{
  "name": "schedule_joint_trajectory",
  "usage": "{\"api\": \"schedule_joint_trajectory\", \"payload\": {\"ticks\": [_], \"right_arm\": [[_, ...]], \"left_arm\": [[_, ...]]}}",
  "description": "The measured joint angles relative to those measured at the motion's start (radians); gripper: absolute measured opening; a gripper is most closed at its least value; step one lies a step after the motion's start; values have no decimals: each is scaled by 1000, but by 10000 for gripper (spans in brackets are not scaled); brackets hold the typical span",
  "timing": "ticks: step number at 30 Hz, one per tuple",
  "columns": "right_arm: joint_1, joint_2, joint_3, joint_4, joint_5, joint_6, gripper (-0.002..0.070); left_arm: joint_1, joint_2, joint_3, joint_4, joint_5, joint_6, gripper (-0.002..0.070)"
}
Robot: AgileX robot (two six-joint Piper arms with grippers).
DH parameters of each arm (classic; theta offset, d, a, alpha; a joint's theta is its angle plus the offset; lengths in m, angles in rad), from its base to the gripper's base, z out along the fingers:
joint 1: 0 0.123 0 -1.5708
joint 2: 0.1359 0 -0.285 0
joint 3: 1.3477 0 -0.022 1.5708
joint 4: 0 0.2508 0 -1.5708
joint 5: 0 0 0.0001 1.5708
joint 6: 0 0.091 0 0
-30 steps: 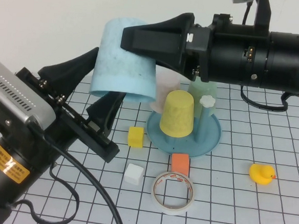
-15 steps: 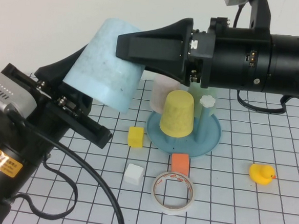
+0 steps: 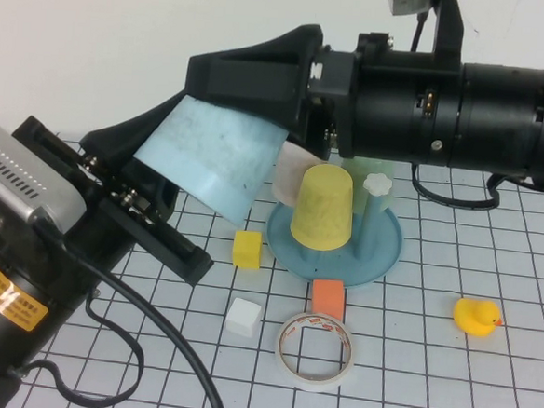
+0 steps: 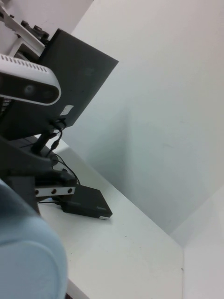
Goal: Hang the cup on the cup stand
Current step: Adjust the cup with two arms
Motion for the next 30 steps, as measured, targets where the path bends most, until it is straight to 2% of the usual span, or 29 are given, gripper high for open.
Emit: {"api": "schedule_joint_trajectory", "payload": {"ticks": [4,8,14,16,18,22,24,27,30], "right_arm": [[0,1,-2,4,0,9,685],[0,4,-2,4,0,18,573],[0,6,-2,4,4,18,578],[0,6,-2,4,4,18,578],[0,6,-4,4,4,18,578],[0,4,-9,4,-24,-64,577],[0,-13,-12,4,-61,-144,577],[0,-57,-16,4,-131,-295,577],[0,-110,-20,-3,-226,-462,577]], "left_arm": [[0,0,0,0,0,0,29],[0,0,0,0,0,2,29],[0,0,0,-4,0,2,32],[0,0,0,-6,0,2,53],[0,0,0,-8,0,2,104],[0,0,0,4,27,-5,310],[0,-4,0,28,63,-30,386],[0,-34,0,88,150,-69,437],[0,-78,0,139,243,-78,449]]}}
